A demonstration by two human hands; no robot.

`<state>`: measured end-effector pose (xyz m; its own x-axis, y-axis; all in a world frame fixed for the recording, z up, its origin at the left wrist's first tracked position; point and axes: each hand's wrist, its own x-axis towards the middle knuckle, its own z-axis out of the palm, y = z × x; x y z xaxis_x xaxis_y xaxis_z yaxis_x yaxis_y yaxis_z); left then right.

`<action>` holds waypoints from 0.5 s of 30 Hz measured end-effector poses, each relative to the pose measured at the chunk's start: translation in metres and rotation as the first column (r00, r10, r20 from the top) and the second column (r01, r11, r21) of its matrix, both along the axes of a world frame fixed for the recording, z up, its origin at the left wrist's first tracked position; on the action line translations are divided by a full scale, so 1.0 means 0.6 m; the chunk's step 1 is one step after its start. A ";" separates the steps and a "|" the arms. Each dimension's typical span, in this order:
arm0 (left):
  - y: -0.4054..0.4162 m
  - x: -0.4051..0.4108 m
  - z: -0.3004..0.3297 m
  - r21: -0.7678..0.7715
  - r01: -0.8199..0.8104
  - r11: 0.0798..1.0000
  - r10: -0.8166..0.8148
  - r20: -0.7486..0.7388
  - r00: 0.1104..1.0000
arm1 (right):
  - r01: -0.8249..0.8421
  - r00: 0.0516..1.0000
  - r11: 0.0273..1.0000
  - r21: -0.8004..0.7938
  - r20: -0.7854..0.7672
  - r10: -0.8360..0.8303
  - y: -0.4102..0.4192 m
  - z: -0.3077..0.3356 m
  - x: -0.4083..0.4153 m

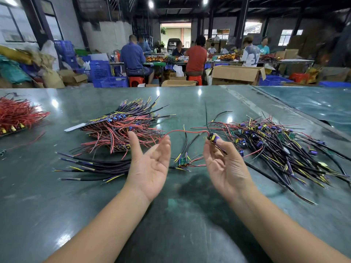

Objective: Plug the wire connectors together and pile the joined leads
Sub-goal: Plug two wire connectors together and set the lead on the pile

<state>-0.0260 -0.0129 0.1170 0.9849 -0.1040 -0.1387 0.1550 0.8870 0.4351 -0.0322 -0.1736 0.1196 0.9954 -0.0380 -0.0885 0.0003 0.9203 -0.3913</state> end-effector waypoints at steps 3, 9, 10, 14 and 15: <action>-0.023 -0.008 -0.009 0.254 0.134 0.958 -0.131 -0.027 0.991 | -0.008 0.999 0.999 -0.054 0.044 0.010 0.005 -0.001 -0.001; -0.049 -0.021 -0.023 0.675 -0.042 0.737 -0.226 0.305 0.925 | -0.030 0.954 0.879 -0.475 0.250 0.168 0.023 -0.016 -0.013; -0.047 -0.020 -0.023 0.680 -0.094 0.727 -0.191 0.332 0.924 | -0.023 0.946 0.858 -0.513 0.267 0.186 0.026 -0.017 -0.015; -0.041 -0.017 -0.020 0.638 -0.143 0.757 -0.115 0.345 0.932 | 0.029 0.935 0.797 -0.603 0.299 0.192 0.028 -0.020 -0.016; -0.042 -0.017 -0.019 0.651 -0.147 0.745 -0.109 0.336 0.936 | 0.045 0.936 0.773 -0.633 0.298 0.189 0.027 -0.022 -0.015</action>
